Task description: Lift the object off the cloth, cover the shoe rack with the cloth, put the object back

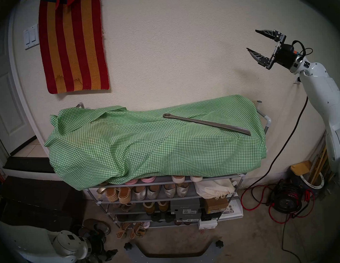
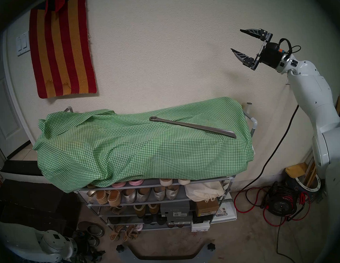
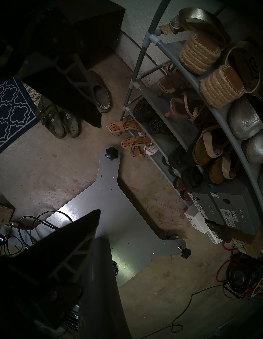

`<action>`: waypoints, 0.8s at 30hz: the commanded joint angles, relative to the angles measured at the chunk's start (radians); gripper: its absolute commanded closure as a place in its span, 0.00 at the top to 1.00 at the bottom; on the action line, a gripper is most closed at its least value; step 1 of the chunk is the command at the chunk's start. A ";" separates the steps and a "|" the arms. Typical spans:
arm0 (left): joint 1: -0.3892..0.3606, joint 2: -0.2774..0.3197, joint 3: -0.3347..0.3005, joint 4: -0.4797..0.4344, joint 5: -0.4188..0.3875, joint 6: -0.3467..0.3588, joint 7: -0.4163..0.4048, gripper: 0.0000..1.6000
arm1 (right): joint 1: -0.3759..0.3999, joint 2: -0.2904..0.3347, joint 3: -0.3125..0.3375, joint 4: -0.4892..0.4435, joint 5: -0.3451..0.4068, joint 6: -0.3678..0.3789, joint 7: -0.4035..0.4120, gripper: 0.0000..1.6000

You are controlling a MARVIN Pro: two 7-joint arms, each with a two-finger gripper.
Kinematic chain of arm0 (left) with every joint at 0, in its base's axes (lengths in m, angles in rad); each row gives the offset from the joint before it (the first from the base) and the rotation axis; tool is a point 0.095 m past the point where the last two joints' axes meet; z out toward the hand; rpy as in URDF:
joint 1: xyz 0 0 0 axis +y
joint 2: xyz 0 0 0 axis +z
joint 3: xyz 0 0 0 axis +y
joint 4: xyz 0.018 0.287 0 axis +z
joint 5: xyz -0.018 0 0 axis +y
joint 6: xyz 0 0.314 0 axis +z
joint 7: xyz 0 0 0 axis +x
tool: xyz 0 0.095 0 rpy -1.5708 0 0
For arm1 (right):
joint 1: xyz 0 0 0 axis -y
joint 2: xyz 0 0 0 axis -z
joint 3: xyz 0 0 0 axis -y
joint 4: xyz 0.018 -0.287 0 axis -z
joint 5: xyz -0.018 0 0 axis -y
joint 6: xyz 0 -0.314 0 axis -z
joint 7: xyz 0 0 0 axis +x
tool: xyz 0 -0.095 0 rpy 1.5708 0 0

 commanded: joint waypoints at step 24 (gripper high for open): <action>-0.001 -0.001 0.000 0.000 -0.001 0.000 0.000 1.00 | -0.082 0.040 0.005 -0.094 0.039 0.020 0.024 1.00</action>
